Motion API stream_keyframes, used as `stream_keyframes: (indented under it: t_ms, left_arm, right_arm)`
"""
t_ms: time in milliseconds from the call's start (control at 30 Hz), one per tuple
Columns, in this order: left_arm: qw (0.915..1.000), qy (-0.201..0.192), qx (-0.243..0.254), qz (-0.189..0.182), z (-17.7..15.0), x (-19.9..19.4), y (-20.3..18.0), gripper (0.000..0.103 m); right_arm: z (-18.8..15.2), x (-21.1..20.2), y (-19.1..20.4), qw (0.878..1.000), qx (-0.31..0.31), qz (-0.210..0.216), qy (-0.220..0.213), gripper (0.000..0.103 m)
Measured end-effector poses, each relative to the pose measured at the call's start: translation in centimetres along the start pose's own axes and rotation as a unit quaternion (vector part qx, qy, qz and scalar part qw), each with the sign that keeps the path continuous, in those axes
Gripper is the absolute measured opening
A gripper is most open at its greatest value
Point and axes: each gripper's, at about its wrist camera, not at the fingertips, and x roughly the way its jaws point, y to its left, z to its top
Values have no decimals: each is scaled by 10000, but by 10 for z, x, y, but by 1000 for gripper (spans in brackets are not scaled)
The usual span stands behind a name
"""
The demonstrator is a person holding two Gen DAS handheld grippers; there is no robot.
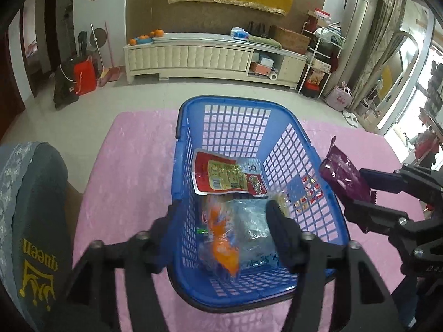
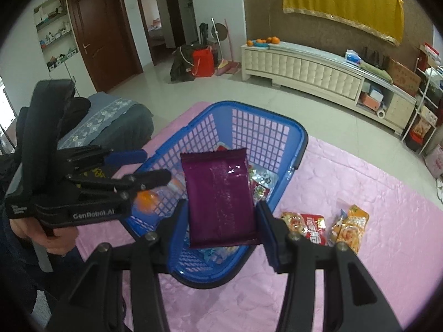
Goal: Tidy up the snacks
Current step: 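Open the left tool to drop the orange stick into the basket, then open the right tool to drop the purple packet into the basket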
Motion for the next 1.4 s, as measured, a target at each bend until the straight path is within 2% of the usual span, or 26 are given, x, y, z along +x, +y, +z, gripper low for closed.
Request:
stream_keyframes:
  t_ms: [233, 367, 567, 833, 1067, 1267, 1400]
  left_arm:
    - [9999, -125, -8, 15, 3, -22, 2, 67]
    - [9994, -249, 170, 171, 6, -35, 0, 69]
    - [9987, -238, 288, 343, 15, -37, 6, 72]
    - [9992, -71, 171, 364, 42, -14, 30, 72]
    - [9984, 147, 423, 342, 59, 13, 41, 72]
    - [9985, 235, 365, 332, 59, 35, 44, 72]
    - [9988, 288, 301, 250, 55, 42, 47, 72]
  right_arm:
    - [5, -17, 3, 9999, -37, -29, -136, 54]
    - [14, -25, 6, 9997, -133, -68, -209, 54]
    - [31, -16, 15, 9991, -345, -124, -211, 54]
    - [56, 23, 19, 9966, -781, -259, 74, 54]
    - [69, 69, 4, 9932, -1040, -274, 450, 54]
    - [67, 114, -5, 9884, -1158, -481, 863, 54]
    - [63, 128, -10, 9867, -1162, -558, 995, 54]
